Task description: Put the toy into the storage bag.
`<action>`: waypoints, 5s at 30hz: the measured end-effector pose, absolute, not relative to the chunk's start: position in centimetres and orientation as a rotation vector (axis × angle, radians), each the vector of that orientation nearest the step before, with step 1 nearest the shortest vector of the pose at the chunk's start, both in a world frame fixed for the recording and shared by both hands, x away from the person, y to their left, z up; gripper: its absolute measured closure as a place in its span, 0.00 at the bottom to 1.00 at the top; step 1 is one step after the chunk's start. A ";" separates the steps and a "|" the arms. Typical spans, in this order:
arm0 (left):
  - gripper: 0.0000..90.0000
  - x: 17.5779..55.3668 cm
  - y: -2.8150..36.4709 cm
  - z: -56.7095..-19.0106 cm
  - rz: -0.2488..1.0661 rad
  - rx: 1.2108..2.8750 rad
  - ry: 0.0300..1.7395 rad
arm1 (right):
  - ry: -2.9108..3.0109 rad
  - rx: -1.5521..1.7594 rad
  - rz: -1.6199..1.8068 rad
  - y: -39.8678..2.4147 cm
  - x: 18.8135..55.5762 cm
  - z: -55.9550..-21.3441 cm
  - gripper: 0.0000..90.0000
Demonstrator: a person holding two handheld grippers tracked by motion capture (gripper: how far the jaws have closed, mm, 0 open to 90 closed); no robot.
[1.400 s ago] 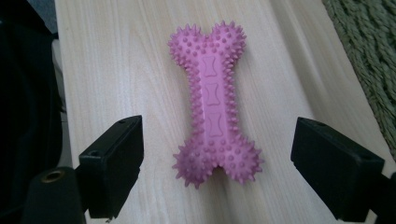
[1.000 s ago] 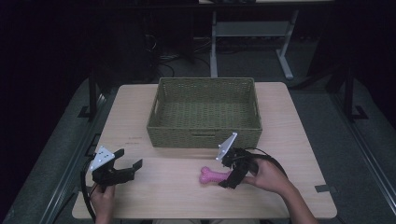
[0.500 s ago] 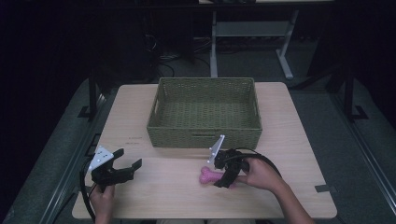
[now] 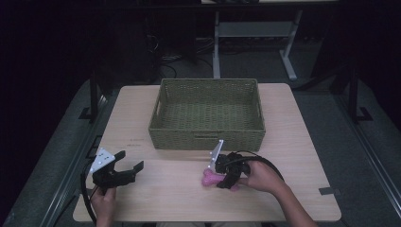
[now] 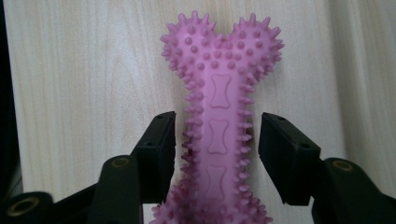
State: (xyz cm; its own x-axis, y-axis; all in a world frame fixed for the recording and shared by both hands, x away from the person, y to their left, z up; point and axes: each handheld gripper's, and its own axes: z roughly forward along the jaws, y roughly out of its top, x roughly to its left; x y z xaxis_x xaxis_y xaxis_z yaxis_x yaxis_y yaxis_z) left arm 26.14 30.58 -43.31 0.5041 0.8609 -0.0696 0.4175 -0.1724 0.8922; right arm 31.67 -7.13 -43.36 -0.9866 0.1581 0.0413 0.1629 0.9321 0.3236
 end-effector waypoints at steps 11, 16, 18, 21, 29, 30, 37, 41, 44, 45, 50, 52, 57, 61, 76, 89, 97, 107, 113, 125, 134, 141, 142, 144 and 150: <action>0.15 26.1 30.6 -43.3 0.578 1.784 1.074 | -3.088 -0.233 -0.494 -6.9 31.5 -43.5 0.57; 0.15 26.1 30.6 -43.3 0.578 1.781 1.075 | -3.097 -0.215 -0.479 -6.7 31.4 -43.7 0.61; 0.15 26.1 30.6 -43.3 0.575 1.779 1.076 | -3.106 -0.207 -0.484 -6.7 31.4 -43.6 0.62; 0.15 26.1 30.6 -43.3 0.576 1.776 1.076 | -3.099 -0.207 -0.468 -6.7 31.5 -43.5 0.64; 0.15 26.1 30.8 -43.3 0.575 1.773 1.080 | -3.077 -0.180 -0.505 -6.6 31.8 -42.2 0.64; 0.15 26.1 30.8 -43.3 0.576 1.769 1.081 | -3.075 -0.177 -0.517 -6.7 31.9 -41.9 0.64; 0.15 26.1 30.7 -43.3 0.578 1.774 1.078 | -3.035 -0.183 -0.573 -7.2 32.8 -40.2 0.64; 0.15 26.1 30.8 -43.3 0.575 1.770 1.080 | -3.019 -0.192 -0.594 -7.5 33.5 -39.2 0.64; 0.15 26.0 30.7 -43.2 0.581 1.778 1.073 | -3.012 -0.200 -0.620 -7.7 34.0 -38.6 0.64; 0.15 26.0 30.7 -43.2 0.579 1.777 1.075 | -3.008 -0.207 -0.625 -7.8 34.1 -38.3 0.64; 0.15 26.1 30.8 -43.3 0.576 1.770 1.078 | -2.999 -0.213 -0.656 -8.1 34.8 -37.0 0.64; 0.15 26.0 30.7 -43.3 0.575 1.775 1.076 | -2.997 -0.219 -0.664 -8.3 35.1 -36.6 0.64; 0.15 26.1 30.7 -43.3 0.575 1.775 1.077 | -2.988 -0.214 -0.685 -8.5 35.7 -35.6 0.64; 0.15 26.0 30.7 -43.3 0.577 1.776 1.076 | -2.985 -0.224 -0.691 -8.7 36.1 -34.8 0.64; 0.15 26.1 30.7 -43.3 0.576 1.775 1.078 | -2.999 -0.244 -0.728 -9.2 38.1 -31.7 0.64; 0.15 26.1 30.7 -43.3 0.576 1.778 1.073 | -3.019 -0.266 -0.707 -9.4 39.9 -30.0 0.64; 0.15 26.1 30.7 -43.3 0.576 1.775 1.075 | -3.035 -0.301 -0.699 -9.8 41.1 -29.0 0.64; 0.15 26.1 30.7 -43.3 0.578 1.775 1.074 | -3.030 -0.361 -0.667 -10.1 43.4 -28.8 0.64; 0.15 26.2 30.7 -43.3 0.574 1.774 1.076 | -3.007 -0.392 -0.677 -10.1 44.6 -29.3 0.64; 0.15 26.1 30.6 -43.3 0.577 1.781 1.071 | -2.983 -0.465 -0.647 -10.6 46.8 -31.0 0.64; 0.15 26.1 30.5 -43.3 0.576 1.780 1.071 | -2.972 -0.503 -0.624 -10.8 47.8 -32.1 0.64; 0.15 26.1 30.5 -43.3 0.578 1.778 1.073 | -2.963 -0.514 -0.632 -10.6 48.3 -32.6 0.64; 0.15 26.1 30.5 -43.3 0.575 1.780 1.073 | -2.964 -0.517 -0.631 -10.6 48.4 -32.7 0.64; 0.15 26.1 30.5 -43.3 0.579 1.780 1.073 | -2.956 -0.525 -0.626 -10.5 48.5 -32.9 0.64; 0.15 26.2 30.5 -43.3 0.579 1.786 1.073 | -2.952 -0.525 -0.620 -10.4 48.9 -33.3 0.64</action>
